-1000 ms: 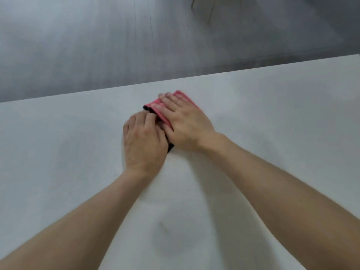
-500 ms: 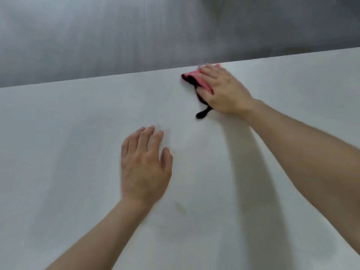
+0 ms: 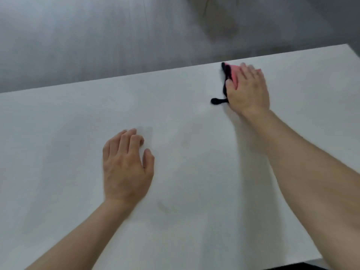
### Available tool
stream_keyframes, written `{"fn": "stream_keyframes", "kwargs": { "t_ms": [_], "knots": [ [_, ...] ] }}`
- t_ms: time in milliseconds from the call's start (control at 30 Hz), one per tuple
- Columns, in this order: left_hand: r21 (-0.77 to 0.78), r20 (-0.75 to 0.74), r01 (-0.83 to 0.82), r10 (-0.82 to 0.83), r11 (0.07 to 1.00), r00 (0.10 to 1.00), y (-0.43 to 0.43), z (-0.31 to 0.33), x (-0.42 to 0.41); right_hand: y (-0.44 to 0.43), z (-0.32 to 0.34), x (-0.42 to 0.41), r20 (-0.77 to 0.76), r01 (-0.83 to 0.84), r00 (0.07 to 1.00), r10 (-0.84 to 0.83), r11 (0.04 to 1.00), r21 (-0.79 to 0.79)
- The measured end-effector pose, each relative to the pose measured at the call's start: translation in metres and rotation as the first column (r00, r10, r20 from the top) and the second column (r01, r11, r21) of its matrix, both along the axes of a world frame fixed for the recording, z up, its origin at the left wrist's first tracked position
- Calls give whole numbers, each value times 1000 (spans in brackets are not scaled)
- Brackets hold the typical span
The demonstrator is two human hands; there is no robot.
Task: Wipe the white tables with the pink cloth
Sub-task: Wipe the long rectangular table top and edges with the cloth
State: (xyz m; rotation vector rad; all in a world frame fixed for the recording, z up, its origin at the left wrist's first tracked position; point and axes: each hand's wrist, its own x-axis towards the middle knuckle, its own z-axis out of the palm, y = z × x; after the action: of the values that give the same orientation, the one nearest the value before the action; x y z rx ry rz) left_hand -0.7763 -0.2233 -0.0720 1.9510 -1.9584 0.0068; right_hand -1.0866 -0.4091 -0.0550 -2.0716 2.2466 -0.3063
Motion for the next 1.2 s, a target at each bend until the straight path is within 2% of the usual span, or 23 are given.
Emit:
{"fn": "stream_keyframes", "kwargs": {
  "t_ms": [33, 67, 133, 200, 233, 267, 333, 367, 400, 467, 533, 600, 633, 667, 733, 800, 867, 900, 933, 1000, 1067, 1133, 1200],
  "knots": [
    [-1, 2, -4, 4, 1000, 1000, -1, 0, 0, 10, -1, 4, -7, 161, 987, -161, 987, 26],
    [1, -1, -5, 5, 1000, 1000, -1, 1, -1, 29, -5, 26, -16, 176, 984, -177, 984, -28],
    [9, -7, -4, 4, 1000, 1000, 0, 3, -1, 89, -15, 83, -1, -258, 966, 260, 958, -123],
    [11, 5, -1, 1, 1000, 1000, 0, 4, -1, 147, -11, 103, -31, -774, 632, 774, 630, -63],
    [13, 11, 2, -2, 1000, 1000, 0, 4, -1, 149, -5, 89, -48, -867, 498, 866, 498, -6],
    [17, 12, 4, -4, 1000, 1000, 0, 5, -1, 135, -1, 66, -73, -874, 483, 872, 486, 19],
    [21, 8, 3, -3, 1000, 1000, 0, 6, -2, 86, 0, 10, -91, -633, 768, 634, 773, 38],
    [18, 9, 1, -2, 1000, 1000, -1, 4, -2, 62, 2, -11, -90, -388, 917, 389, 921, 34],
    [13, 14, 0, 0, 1000, 1000, -2, 2, -1, 52, 4, -15, -60, -163, 984, 166, 985, 49],
    [3, 12, -6, 6, 1000, 1000, -3, 0, 0, 77, -3, 22, -29, -8, 1000, 8, 1000, -4],
    [-7, 3, 2, -2, 1000, 1000, -1, 1, 1, 154, -9, 70, 10, -371, 928, 373, 927, -54],
    [-13, -6, 10, -10, 1000, 1000, 0, 1, 2, 234, -3, 73, -12, -782, 623, 782, 623, 26],
    [-13, -12, 15, -16, 1000, 1000, 0, 1, 3, 246, 2, 52, -13, -851, 520, 854, 520, 77],
    [-15, -18, 27, -27, 1000, 999, 0, 2, 2, 240, 6, 24, -31, -852, 515, 856, 516, 88],
    [-26, -30, 55, -56, 998, 998, 3, 5, -5, 196, 6, -41, -79, -618, 777, 624, 781, 88],
    [-42, -72, 86, -88, 995, 993, 10, 8, -23, 153, 11, -80, -79, -189, 977, 197, 978, 90],
    [-46, -133, 115, -120, 992, 984, 23, 11, -48, 155, 6, -50, -77, 36, 997, -31, 997, 61],
    [-44, -163, 138, -143, 989, 976, 31, 11, -61, 176, 2, -21, -71, -20, 997, 23, 999, 42],
    [-40, -189, 161, -165, 986, 968, 39, 11, -74, 211, -2, 6, -65, -206, 976, 207, 978, 33],
    [-30, -219, 199, -200, 980, 955, 54, 10, -96, 287, -3, 28, -54, -635, 769, 637, 771, 48],
    [-26, -229, 243, -242, 970, 943, 67, 8, -114, 308, 8, -9, -49, -752, 649, 759, 650, 108],
    [-29, -239, 267, -266, 963, 934, 77, 8, -129, 289, 8, -77, -79, -552, 822, 564, 823, 134],
    [-36, -253, 257, -257, 966, 933, 84, 8, -142, 267, 6, -125, -90, -140, 985, 150, 984, 114]
  ]
}}
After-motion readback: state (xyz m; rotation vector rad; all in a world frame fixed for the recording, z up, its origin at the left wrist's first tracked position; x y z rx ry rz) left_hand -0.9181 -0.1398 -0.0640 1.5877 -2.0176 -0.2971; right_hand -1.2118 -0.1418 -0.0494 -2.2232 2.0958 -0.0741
